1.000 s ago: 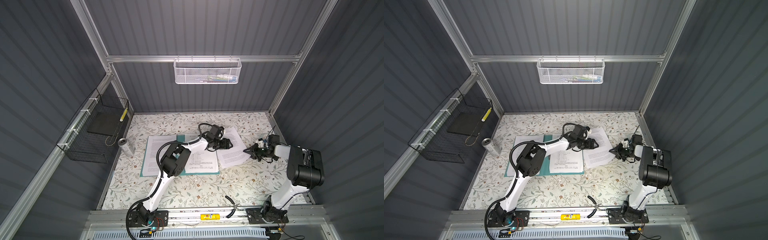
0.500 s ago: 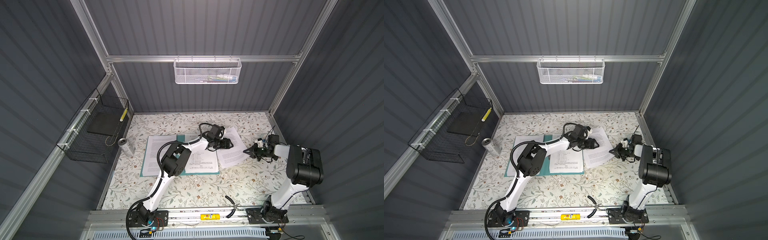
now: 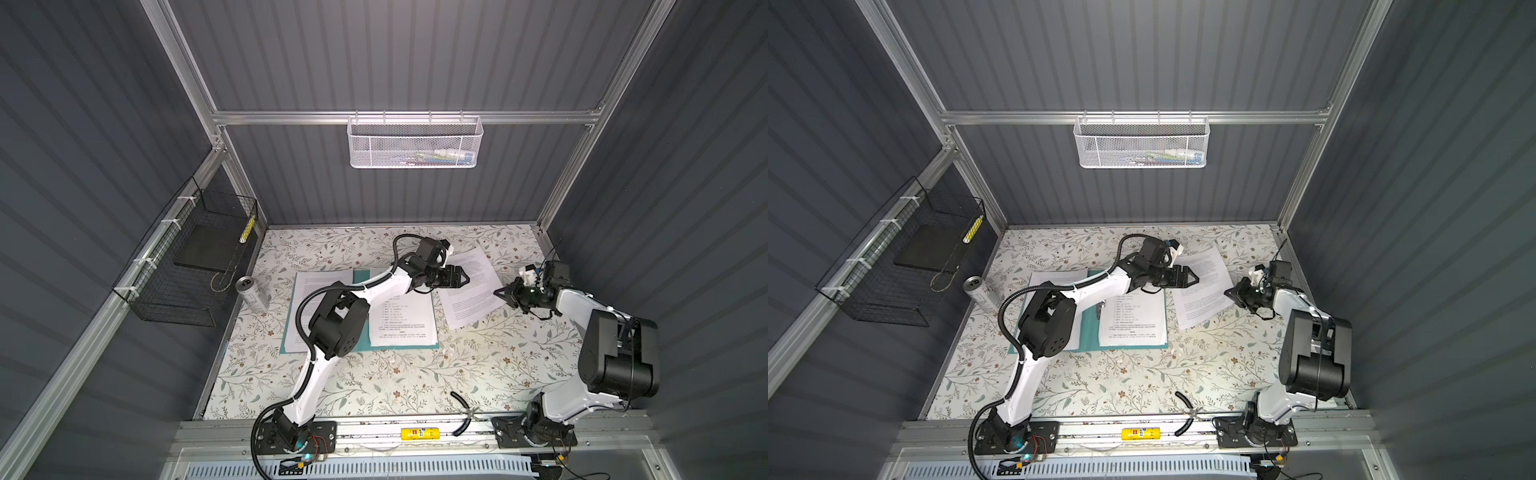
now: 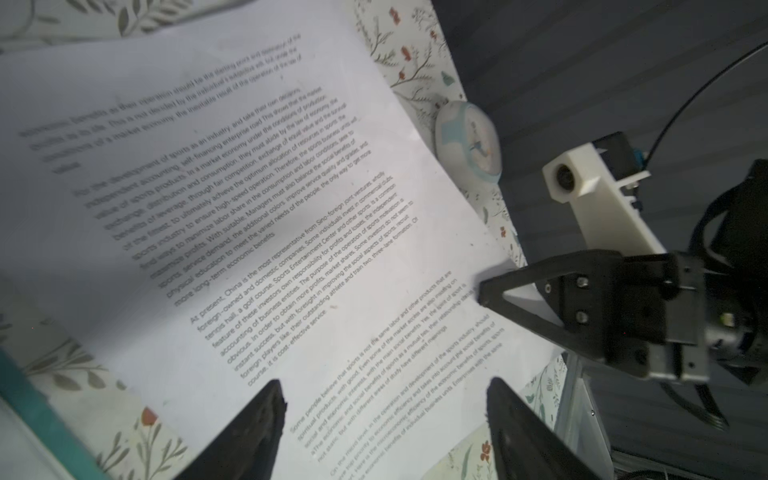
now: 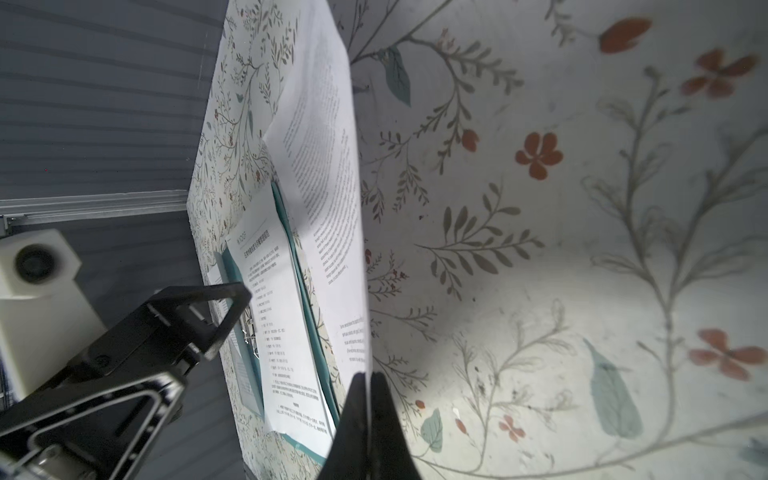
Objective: Put the files into the folder
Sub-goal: 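Lift the English sheet with the right gripper and swing it over the folder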
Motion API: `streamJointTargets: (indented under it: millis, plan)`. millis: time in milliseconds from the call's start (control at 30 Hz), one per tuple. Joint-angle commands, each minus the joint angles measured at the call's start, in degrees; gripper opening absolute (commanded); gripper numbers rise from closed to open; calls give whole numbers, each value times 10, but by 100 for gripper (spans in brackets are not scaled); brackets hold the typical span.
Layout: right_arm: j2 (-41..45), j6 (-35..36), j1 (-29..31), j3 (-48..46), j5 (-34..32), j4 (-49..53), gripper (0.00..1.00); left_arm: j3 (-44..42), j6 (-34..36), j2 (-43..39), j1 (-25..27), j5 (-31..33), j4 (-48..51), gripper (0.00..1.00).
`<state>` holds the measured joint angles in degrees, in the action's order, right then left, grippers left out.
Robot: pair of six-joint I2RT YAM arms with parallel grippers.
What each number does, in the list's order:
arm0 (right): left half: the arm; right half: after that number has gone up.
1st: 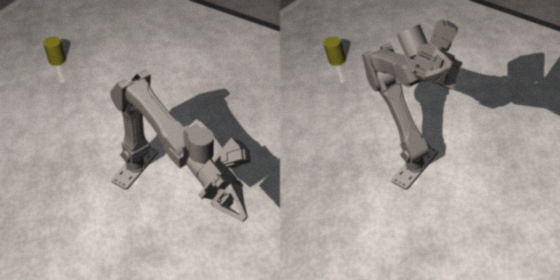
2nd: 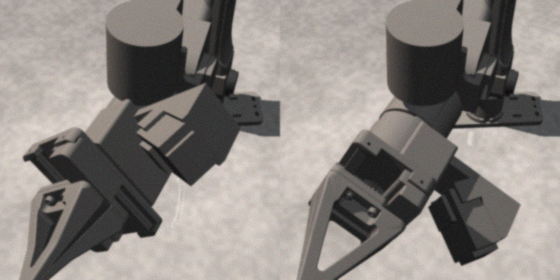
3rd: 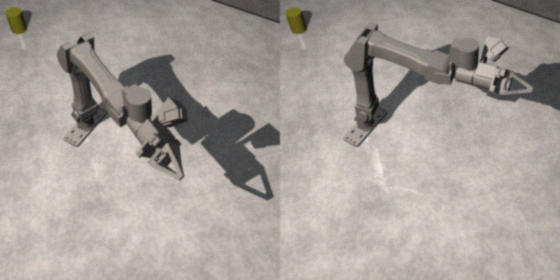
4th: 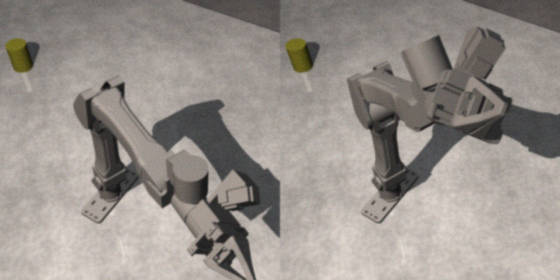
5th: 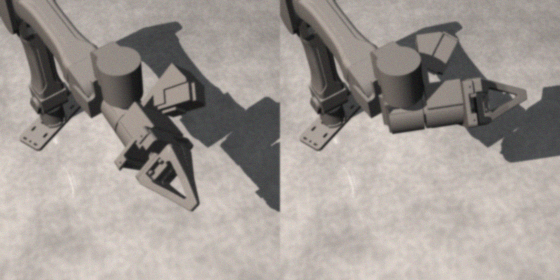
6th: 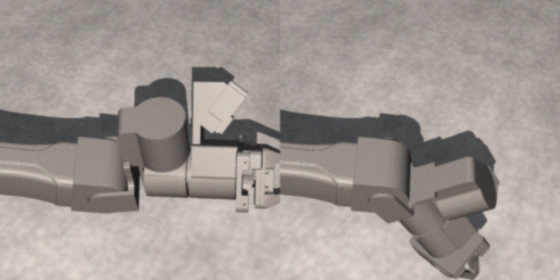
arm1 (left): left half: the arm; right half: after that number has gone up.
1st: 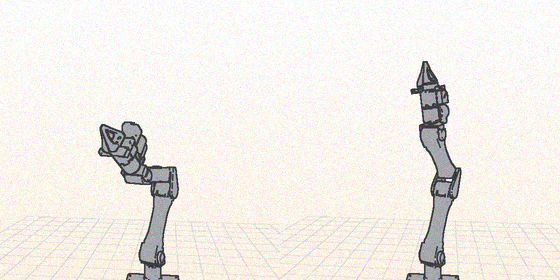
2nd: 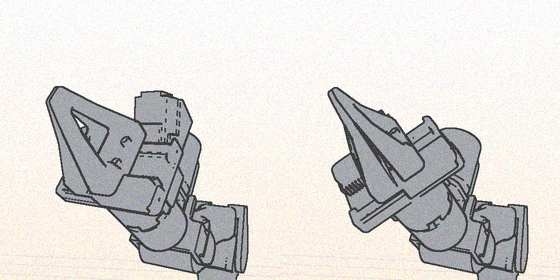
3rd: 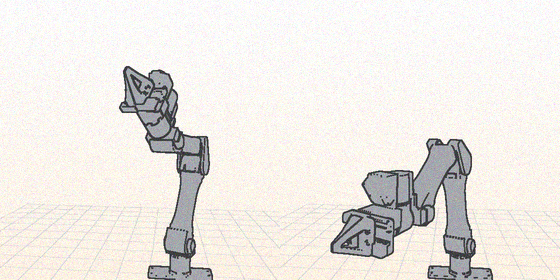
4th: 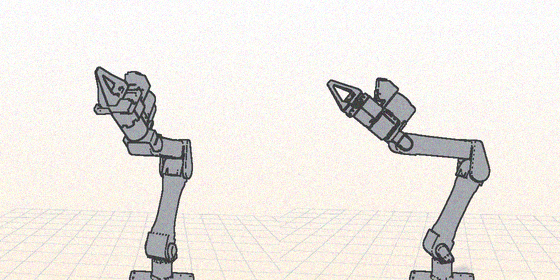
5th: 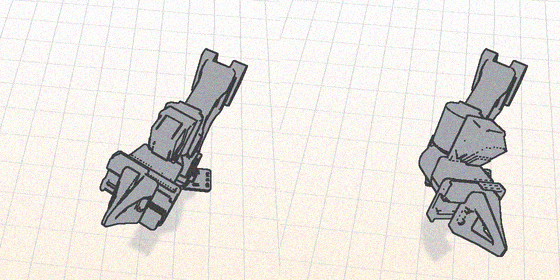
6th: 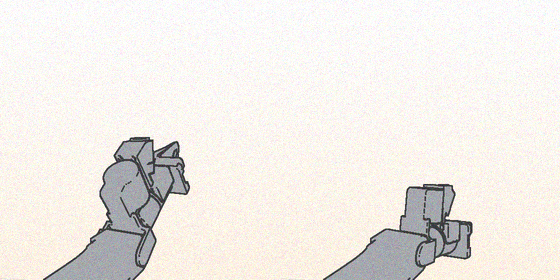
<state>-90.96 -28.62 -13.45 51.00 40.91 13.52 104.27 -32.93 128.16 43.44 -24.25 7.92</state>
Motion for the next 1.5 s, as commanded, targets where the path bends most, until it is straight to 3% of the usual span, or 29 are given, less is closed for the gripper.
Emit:
streamJointTargets:
  millis: [0,433,633,800,1067,1233,1467]
  plan:
    - [32,-20,3,23,-18,22,0,-17,21,-54,-10,2,12,77]
    - [162,-40,49,139,-33,109,0,-296,39,-314,-100,80,21,79]
    - [121,-62,139,213,-44,98,0,-397,31,-407,-121,146,29,80]
    - [55,-82,211,280,-44,73,0,-490,-5,-481,-159,158,-5,79]
    - [1,-106,298,352,-35,58,0,-542,-4,-563,-196,182,16,79]
    - [19,-128,322,316,-66,25,0,-545,-1,-565,-205,177,24,79]
    - [69,-230,353,103,-129,-114,0,-559,-2,-556,-205,182,17,78]
